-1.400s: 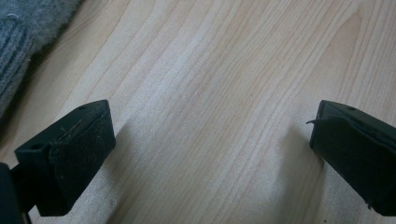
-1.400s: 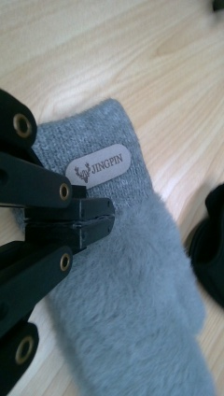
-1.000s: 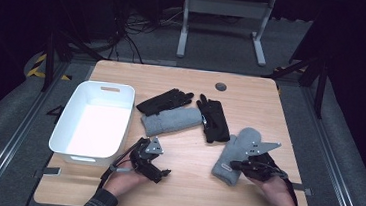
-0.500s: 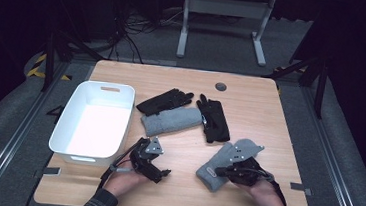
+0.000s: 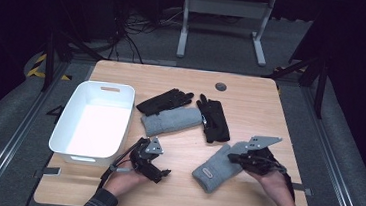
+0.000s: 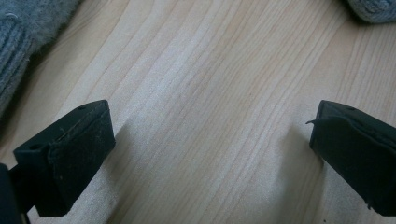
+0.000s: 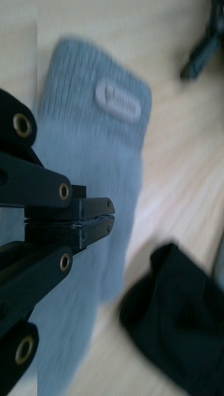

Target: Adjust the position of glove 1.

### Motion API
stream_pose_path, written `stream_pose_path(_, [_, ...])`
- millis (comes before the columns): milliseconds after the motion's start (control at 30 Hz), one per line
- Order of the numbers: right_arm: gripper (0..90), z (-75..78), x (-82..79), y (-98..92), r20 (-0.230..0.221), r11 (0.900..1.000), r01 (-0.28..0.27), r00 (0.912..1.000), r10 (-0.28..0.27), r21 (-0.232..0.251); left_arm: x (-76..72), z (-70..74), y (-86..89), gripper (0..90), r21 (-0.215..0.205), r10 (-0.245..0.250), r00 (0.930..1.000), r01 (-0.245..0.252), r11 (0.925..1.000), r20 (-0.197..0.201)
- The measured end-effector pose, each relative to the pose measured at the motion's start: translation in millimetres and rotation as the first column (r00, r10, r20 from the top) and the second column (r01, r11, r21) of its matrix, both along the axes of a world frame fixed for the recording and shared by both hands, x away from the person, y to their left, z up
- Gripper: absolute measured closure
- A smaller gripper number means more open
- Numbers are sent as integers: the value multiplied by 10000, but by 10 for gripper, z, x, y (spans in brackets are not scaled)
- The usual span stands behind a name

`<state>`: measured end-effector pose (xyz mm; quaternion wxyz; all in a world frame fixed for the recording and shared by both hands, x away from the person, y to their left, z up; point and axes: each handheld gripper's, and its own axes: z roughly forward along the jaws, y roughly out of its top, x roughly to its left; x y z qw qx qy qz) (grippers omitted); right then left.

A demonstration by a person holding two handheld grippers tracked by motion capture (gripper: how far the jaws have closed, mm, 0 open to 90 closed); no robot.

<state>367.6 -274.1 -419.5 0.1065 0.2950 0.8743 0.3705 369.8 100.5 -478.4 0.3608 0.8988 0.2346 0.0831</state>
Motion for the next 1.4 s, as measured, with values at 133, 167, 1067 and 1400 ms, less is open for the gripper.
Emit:
stream_pose_path(133, [900,-10,127,-229,86,9969,778,9969,-776,-146,0,0,0,3,3,-3,10000,3,10000,0])
stream_pose_path(167, [900,-24,163,-310,97,9945,1039,9945,-1038,-138,0,0,0,3,5,-3,10000,3,10000,1])
stream_pose_path(1067, [900,-167,-74,-89,-433,9970,518,9976,-543,-574,0,0,1,3,5,-3,10000,3,10000,-1])
stream_pose_path(1400, [685,-77,-80,-348,335,9848,1736,9843,-1734,-54,0,1,1,3,8,-1,10000,1,10000,-1])
